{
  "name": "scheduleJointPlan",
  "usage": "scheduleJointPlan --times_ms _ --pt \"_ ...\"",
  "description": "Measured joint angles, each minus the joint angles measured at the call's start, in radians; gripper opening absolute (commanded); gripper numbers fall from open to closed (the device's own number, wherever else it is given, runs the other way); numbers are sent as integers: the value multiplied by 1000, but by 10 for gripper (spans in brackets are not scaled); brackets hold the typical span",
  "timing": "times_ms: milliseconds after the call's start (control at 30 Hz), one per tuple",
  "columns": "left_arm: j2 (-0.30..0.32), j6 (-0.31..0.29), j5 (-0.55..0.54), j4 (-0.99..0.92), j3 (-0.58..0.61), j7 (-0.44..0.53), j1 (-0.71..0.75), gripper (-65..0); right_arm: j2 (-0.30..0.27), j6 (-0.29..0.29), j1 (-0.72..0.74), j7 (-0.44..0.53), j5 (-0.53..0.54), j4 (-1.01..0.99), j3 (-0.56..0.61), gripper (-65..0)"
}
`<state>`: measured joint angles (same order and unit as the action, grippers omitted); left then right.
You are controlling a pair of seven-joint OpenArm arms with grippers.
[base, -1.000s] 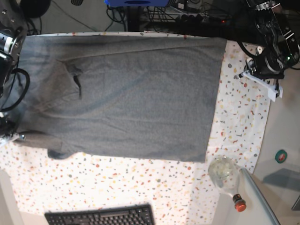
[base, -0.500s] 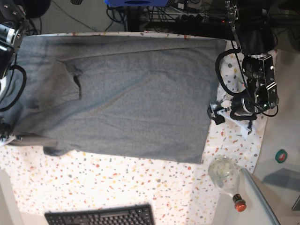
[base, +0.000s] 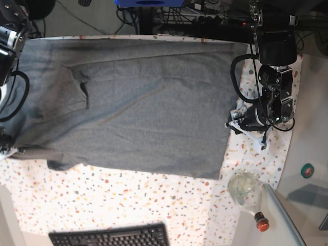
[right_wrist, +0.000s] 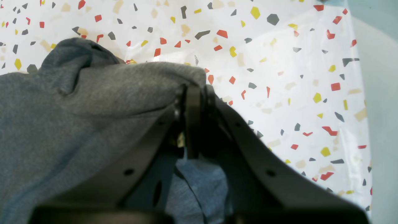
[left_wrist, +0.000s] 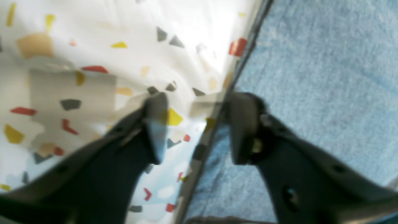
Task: Layout the t-shirt on the table in an organized manner, then fold the t-shirt properly
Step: 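Grasp the shirt hem with the left gripper and pull it taut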
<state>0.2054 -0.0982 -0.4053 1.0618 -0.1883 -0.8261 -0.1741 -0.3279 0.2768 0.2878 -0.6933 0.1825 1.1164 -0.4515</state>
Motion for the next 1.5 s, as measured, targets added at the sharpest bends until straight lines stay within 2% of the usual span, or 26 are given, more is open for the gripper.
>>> scheduleJointPlan --times_ms 133,167,200,267,300,500,600,667,800,1000,1167,1200,1300,1367,1433,1500 --pt "0 0 -7 0 0 2 0 -418 1 0 0 0 0 0 0 -650" --pt "0 0 -7 0 0 0 0 -446 0 0 0 0 0 0 0 -650" --pt "0 -2 -9 0 0 0 1 -490 0 0 0 0 0 0 0 -650" --pt "-1 -5 -17 0 0 -6 3 -619 0 0 -1 0 0 0 0 -650" --pt "-2 -7 -19 -2 0 -7 5 -650 0 0 0 0 0 0 0 -650" --pt "-5 -6 -21 14 -14 -14 8 -650 0 0 0 0 0 0 0 -650" --pt "-21 -8 -23 102 -66 -65 64 -650 1 0 0 0 0 0 0 -650" --pt "-22 -10 -14 180 -99 -149 106 -650 0 0 0 0 -2 0 0 -650" --pt "-14 -8 -13 294 -166 -219 136 -650 1 0 0 0 1 0 0 -650" --pt "-17 -8 -13 379 -195 -266 225 -650 1 0 0 0 0 0 0 -650" --pt "-18 -8 -17 379 -196 -257 192 -650 0 0 -1 0 0 0 0 -650" --pt "-17 -8 -19 378 -189 -256 179 -568 0 0 0 0 0 0 0 -650" --pt "-18 -8 -20 327 -182 -256 127 -193 1 0 0 0 0 0 0 -650" --pt "-19 -10 -19 278 -181 -256 85 -15 1 0 0 0 0 0 0 -650" --pt "-14 -10 -18 229 -156 -254 45 0 0 0 0 0 -3 0 0 -650" --pt "-14 -10 -13 173 -111 -202 1 -2 1 0 0 0 -2 0 0 -650"
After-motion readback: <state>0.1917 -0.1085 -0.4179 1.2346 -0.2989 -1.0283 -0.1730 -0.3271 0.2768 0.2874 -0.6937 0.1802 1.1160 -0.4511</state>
